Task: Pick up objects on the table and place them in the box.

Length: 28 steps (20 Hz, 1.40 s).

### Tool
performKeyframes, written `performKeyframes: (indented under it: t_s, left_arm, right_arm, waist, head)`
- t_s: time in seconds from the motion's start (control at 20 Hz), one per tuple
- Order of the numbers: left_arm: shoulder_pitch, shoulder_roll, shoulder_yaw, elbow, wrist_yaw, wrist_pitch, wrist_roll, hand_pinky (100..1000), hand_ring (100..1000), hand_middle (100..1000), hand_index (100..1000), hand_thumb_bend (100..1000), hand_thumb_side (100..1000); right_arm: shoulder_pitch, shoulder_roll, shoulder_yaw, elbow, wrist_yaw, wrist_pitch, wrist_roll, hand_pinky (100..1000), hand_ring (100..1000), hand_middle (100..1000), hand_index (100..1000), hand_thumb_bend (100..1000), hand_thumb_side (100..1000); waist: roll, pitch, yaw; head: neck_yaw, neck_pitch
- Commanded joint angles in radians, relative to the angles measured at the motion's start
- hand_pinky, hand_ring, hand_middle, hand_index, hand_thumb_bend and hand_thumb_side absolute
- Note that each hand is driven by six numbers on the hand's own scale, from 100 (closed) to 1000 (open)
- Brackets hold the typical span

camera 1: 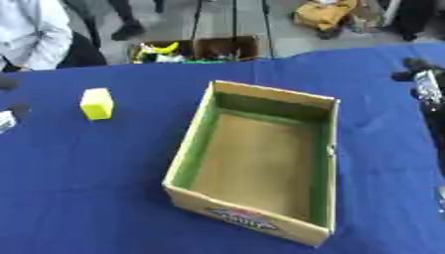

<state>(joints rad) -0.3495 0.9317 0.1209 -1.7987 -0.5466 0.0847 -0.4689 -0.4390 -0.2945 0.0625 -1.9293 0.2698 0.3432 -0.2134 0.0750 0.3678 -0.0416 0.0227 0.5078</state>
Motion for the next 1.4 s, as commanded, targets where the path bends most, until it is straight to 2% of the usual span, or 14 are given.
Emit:
performKeyframes:
  t_s: [0.05,0.5,0.75,0.95,1.4]
  left_arm:
    - [-0.002,0.023,0.012,-0.008,0.007,0.001,0.0,542,816,831,938,401,1000]
    - [-0.007,0.025,0.012,0.003,0.013,0.002,0.003,546,817,835,943,423,1000]
    - [-0.048,0.045,-0.003,0.061,-0.005,-0.016,-0.007,570,817,845,963,447,977]
    - [-0.113,0.056,-0.023,0.15,-0.03,-0.056,0.0,572,822,860,979,493,920]
    - [-0.258,0.037,-0.071,0.354,-0.071,-0.177,-0.002,584,824,875,988,534,835]
  right_arm:
    - [0.001,-0.003,-0.004,0.013,-0.004,-0.012,-0.008,936,1000,725,884,100,1000]
    - [0.019,0.004,-0.006,0.037,-0.016,-0.039,-0.03,930,1000,717,881,100,994]
    - [0.02,0.0,-0.005,0.037,-0.018,-0.04,-0.03,930,1000,717,881,100,994]
    - [0.018,-0.005,-0.006,0.036,-0.019,-0.039,-0.029,930,1000,718,880,100,991]
    - [0.019,-0.016,-0.008,0.035,-0.023,-0.034,-0.029,930,1000,719,879,100,990]
  waist:
    - [0.002,-0.017,0.003]
    - [0.006,-0.015,0.002]
    - [0.011,-0.011,-0.008]
    - [0.015,-0.004,-0.022]
    - [0.024,0.003,-0.054]
  head:
    - [-0.004,-0.015]
    - [0.0,-0.018]
    - [0.018,-0.019]
    - [0.03,-0.02]
    - [0.048,-0.034]
